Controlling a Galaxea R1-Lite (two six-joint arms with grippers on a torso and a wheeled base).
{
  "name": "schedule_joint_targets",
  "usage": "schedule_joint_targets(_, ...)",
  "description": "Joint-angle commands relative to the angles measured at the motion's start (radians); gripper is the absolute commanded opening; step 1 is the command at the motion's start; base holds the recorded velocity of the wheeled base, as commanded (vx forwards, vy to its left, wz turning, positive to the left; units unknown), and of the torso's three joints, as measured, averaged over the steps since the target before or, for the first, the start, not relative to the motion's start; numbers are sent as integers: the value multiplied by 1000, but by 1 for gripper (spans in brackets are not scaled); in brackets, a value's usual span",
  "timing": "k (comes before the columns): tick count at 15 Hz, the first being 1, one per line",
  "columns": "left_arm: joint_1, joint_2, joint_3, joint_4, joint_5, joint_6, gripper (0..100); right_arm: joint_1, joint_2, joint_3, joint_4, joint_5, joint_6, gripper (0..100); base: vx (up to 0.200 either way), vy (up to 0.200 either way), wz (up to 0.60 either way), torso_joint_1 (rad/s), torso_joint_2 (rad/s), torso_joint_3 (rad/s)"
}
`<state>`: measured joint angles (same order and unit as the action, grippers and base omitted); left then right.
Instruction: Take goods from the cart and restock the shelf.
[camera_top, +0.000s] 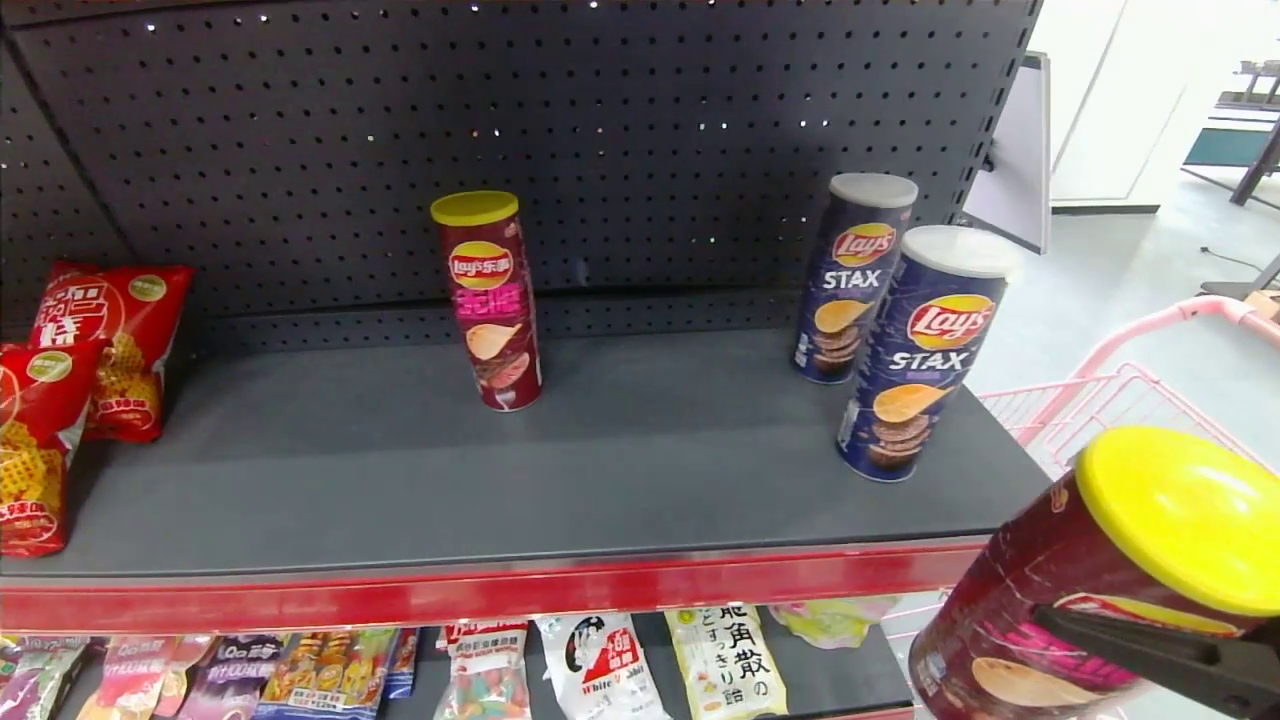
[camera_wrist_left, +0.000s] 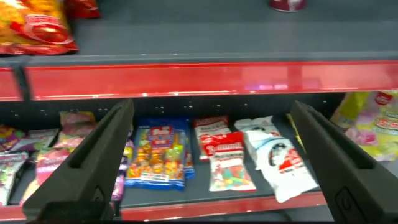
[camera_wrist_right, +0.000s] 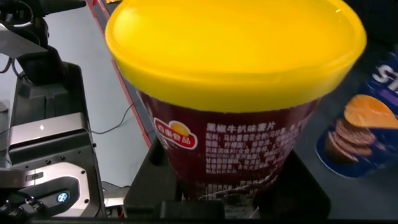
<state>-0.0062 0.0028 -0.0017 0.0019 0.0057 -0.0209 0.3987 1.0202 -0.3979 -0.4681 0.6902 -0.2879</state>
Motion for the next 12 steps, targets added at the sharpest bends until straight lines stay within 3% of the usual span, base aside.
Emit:
schedule_joint_targets(1, 0, 0, 0, 0, 0, -1, 100, 2, 0, 2, 0, 0, -1, 0, 0, 200, 0, 7, 2, -2)
schedule_joint_targets(11, 0, 0, 0, 0, 0, 1, 100, 3, -26, 34, 0, 3, -1, 0, 0, 200, 0, 4, 2, 1)
schedule_joint_targets(12, 0, 0, 0, 0, 0, 1, 100, 5, -28, 39, 0, 5, -1, 0, 0, 0, 0, 0, 0, 0)
